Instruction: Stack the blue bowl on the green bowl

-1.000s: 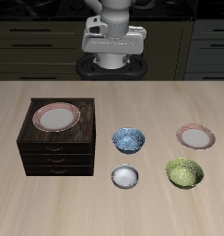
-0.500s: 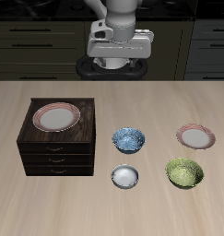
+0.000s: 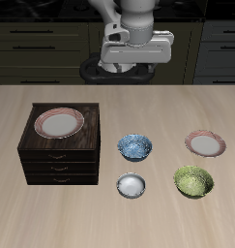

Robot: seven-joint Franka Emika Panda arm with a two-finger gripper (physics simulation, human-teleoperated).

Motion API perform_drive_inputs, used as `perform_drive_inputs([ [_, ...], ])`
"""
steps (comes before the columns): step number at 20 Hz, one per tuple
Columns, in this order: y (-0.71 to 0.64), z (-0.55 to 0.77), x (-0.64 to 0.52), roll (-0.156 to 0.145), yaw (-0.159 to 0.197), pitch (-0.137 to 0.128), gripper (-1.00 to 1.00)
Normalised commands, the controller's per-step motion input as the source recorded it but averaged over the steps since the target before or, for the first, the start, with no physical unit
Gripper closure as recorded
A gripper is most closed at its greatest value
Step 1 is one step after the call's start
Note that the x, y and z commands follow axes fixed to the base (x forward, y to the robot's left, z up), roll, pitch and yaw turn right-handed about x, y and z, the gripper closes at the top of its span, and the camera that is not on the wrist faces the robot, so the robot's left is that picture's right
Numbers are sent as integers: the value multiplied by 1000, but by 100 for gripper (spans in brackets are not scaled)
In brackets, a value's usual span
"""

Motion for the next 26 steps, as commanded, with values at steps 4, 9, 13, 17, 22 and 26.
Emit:
perform_drive_inputs([
  [4,157,117,434,-8,11,-11,-100],
  [9,115,82,464,-16,-9,-7,-100],
  [13,137,41,378,18,-9,8,-100],
  [17,39,22,180,-29,5,-14,-100],
  [22,46,-127,173,0,-11,-10,-100],
  [26,100,-290,76,11,-2,-12,-100],
])
